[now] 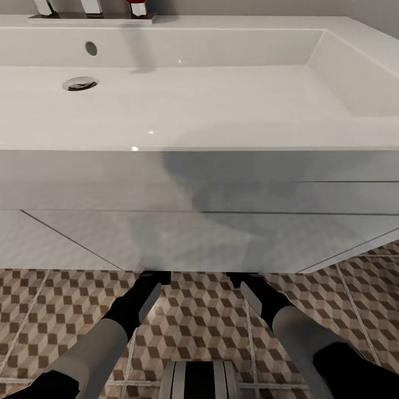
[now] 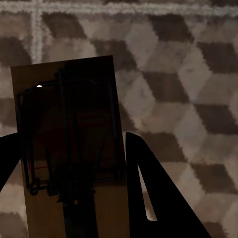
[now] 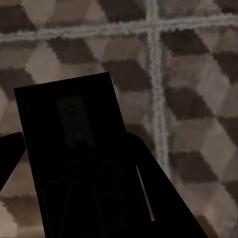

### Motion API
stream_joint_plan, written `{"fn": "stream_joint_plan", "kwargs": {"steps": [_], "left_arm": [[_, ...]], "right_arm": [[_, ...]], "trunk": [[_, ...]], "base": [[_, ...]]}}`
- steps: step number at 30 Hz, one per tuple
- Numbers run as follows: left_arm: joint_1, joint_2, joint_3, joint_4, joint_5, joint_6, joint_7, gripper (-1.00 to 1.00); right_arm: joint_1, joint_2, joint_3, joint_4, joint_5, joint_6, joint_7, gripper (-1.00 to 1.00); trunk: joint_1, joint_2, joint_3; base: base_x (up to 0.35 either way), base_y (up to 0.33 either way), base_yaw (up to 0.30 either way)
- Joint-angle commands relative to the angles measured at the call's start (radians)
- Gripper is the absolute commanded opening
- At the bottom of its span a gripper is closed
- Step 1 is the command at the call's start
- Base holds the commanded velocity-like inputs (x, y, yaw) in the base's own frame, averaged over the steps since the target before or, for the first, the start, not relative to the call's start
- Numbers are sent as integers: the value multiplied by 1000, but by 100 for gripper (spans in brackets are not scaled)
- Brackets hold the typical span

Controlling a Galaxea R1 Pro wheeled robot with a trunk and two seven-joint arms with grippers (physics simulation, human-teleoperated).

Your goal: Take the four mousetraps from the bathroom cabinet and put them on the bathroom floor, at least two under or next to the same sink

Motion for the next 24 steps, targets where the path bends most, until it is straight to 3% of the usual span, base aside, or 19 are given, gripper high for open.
{"fn": "stream_joint_plan", "kwargs": {"steps": [1, 24], "left_arm": [[-1, 1, -5, -1, 7, 4, 9, -100], [0, 3, 0, 12, 9, 4, 9, -100]], "right_arm": [[-26, -1, 5, 0, -12, 9, -9, -100], [-27, -1, -2, 41, -16, 110, -9, -100]], "trunk": [[0, 0, 0], [0, 0, 0]], "base": [[0, 0, 0], [0, 0, 0]]}}
